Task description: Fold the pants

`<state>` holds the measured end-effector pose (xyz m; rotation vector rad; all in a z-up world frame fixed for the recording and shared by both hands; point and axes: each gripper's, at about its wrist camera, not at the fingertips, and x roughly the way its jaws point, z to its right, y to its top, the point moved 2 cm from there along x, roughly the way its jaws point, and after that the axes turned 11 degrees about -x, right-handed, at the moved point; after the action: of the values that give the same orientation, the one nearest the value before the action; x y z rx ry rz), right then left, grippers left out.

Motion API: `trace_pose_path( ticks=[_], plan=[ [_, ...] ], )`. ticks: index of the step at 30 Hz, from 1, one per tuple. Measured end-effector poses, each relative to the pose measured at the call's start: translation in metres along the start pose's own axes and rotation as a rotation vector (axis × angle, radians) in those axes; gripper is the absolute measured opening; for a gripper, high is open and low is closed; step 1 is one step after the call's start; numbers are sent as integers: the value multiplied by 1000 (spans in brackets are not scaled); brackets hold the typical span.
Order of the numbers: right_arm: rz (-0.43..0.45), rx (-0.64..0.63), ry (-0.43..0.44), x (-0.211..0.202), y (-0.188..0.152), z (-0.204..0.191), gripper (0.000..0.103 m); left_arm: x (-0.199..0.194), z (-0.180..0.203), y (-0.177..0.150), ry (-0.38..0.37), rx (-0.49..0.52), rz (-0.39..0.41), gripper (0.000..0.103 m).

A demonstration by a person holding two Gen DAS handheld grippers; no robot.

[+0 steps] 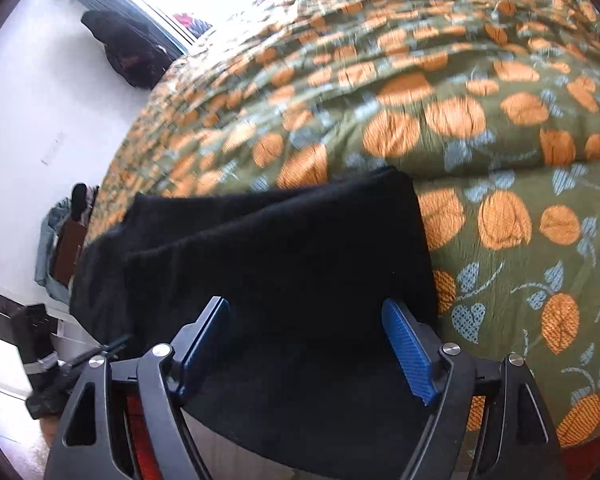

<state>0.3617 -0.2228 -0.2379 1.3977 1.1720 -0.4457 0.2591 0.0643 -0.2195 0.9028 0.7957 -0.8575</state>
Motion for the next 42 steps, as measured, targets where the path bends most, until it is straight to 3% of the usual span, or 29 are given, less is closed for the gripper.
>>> trace_pose_path(
  ticks=[2, 6, 9, 12, 14, 17, 20, 23, 29, 31, 37, 39, 42],
  plan=[
    [69, -40, -24, -21, -1, -13, 74, -1, 0, -1, -3, 8, 4, 8],
    [206, -86, 11, -68, -11, -38, 75, -1, 0, -1, -18, -4, 6, 9],
    [194, -93, 26, -61, -37, -49, 82, -1, -2, 0, -39, -21, -3, 18],
    [23, -68, 8, -20, -65, -41, 82, -9, 0, 0, -48, -31, -12, 31],
    [74, -77, -7, -32, -66, -44, 80, -22, 0, -2, -34, -23, 2, 56],
    [201, -133, -21, -62, -58, -55, 80, -51, -11, -3, -6, -20, 76, 72],
    [252, -155, -61, -72, -60, -56, 82, -75, -47, 0, 3, -116, 115, 72],
    [224, -105, -39, -63, -65, -45, 82, -92, -99, 9, 9, -273, 149, 72],
    [208, -109, -29, -58, -59, -49, 82, -147, -240, 18, -35, -743, 295, 68],
    [209, -129, -28, -57, -59, -54, 82, -163, -274, 19, -69, -848, 343, 66],
    [175, -156, -23, -44, -63, -63, 82, -154, -299, 43, 4, -807, 297, 55],
    [176, -172, -25, -44, -65, -68, 82, -144, -299, 48, 36, -798, 286, 47],
    [177, -193, -24, -45, -67, -75, 82, -137, -299, 61, 94, -761, 291, 26]
  ],
)
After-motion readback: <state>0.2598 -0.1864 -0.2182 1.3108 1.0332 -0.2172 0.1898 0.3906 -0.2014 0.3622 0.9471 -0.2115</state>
